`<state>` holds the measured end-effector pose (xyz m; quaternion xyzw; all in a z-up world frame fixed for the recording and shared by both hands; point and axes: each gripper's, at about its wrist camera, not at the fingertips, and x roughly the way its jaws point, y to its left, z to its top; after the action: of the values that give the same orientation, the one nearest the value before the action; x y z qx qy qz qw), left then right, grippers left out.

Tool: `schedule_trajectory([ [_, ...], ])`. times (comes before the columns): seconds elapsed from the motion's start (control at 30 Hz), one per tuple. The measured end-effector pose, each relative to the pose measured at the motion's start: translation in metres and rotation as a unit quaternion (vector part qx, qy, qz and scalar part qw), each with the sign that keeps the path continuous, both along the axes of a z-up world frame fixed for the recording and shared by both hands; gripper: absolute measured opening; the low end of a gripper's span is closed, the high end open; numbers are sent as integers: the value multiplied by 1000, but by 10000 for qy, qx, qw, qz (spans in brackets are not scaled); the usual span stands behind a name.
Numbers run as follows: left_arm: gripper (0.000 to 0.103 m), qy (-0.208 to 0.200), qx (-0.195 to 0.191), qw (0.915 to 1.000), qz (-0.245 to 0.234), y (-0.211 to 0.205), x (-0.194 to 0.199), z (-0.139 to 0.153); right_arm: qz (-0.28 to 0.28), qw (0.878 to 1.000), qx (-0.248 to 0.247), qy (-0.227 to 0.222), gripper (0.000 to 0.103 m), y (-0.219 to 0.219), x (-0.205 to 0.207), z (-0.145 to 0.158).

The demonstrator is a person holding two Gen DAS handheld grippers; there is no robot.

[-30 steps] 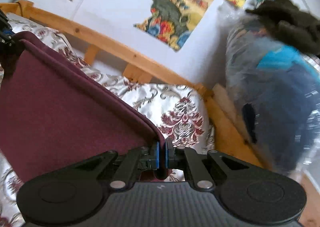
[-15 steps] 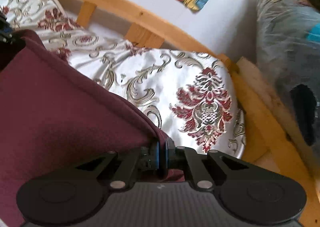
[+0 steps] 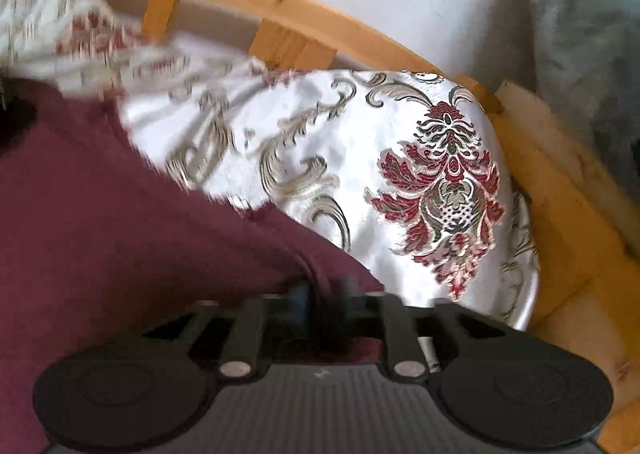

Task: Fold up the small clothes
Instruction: 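Lift the hem with both grippers and fold it toward the collar, then release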

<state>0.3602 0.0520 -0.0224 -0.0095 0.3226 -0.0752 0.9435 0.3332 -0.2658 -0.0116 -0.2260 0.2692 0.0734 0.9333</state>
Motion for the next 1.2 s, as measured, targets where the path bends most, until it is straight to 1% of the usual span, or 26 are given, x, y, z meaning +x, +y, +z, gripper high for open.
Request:
schedule_trajectory([
  [0.03, 79, -28, -68, 10000, 60, 2, -1, 3, -19, 9999, 127, -47, 68, -3, -2, 3],
  [0.07, 83, -73, -77, 9998, 137, 3, -3, 5, -24, 9996, 266, -123, 73, -6, -6, 6],
  [0.1, 89, -111, -45, 9998, 188, 3, -5, 7, -21, 9992, 362, -166, 75, -9, -10, 9],
  [0.2, 97, -184, 210, 9994, 207, 0, -11, 11, -36, 9987, 486, -175, 87, -17, -20, 12],
  [0.23, 99, -198, 322, 9991, 201, -2, -13, 11, -69, 9988, 457, -170, 88, -19, -23, 11],
  [0.33, 100, -174, 654, 9975, 181, -7, -22, 5, -176, 9994, 263, -104, 91, -23, -29, 1],
  [0.4, 100, -169, 913, 9956, 133, -11, -26, -2, -407, 9991, 62, -71, 92, -26, -31, -9],
  [0.47, 100, -199, 1213, 9922, 199, -13, -26, -9, -664, 9977, -31, -115, 93, -32, -31, -18],
  [0.53, 99, -192, 1488, 9879, 401, -11, -22, -14, -857, 9959, 88, -277, 96, -39, -35, -19],
  [0.57, 99, -200, 1559, 9862, 520, -8, -19, -15, -951, 9948, 170, -337, 96, -42, -37, -18],
  [0.63, 99, -204, 1517, 9856, 714, 1, -15, -14, -1000, 9934, 302, -469, 95, -44, -42, -14],
  [0.73, 99, -115, 1360, 9855, 1008, 18, -7, -13, -879, 9927, 358, -740, 95, -43, -50, -7],
  [0.8, 99, -31, 1336, 9836, 1208, 27, -1, -12, -723, 9935, 459, -743, 94, -42, -50, -2],
  [0.87, 99, 28, 1178, 9848, 1280, 35, 1, -11, -647, 9938, 630, -647, 88, -42, -45, 0],
  [0.9, 99, 31, 1067, 9858, 1298, 38, 0, -9, -623, 9937, 721, -589, 81, -42, -42, 1],
  [0.97, 100, 19, 885, 9878, 1282, 40, -4, -6, -621, 9936, 821, -470, 59, -41, -34, 2],
  [1.0, 100, 22, 829, 9889, 1233, 38, -6, -5, -648, 9936, 839, -390, 56, -41, -28, 1],
  [1.07, 100, 2, 796, 9911, 1067, 34, -10, -3, -696, 9934, 903, -100, 45, -42, -16, -2],
  [1.13, 100, -11, 870, 9922, 896, 28, -11, -2, -680, 9926, 990, 179, 8, -44, -6, -3],
  [1.17, 100, -13, 937, 9919, 860, 24, -11, -2, -671, 9924, 1011, 227, 5, -43, -5, -3],
  [1.2, 101, -27, 1009, 9913, 841, 22, -13, -1, -701, 9924, 993, 201, 4, -42, -6, 0],
])
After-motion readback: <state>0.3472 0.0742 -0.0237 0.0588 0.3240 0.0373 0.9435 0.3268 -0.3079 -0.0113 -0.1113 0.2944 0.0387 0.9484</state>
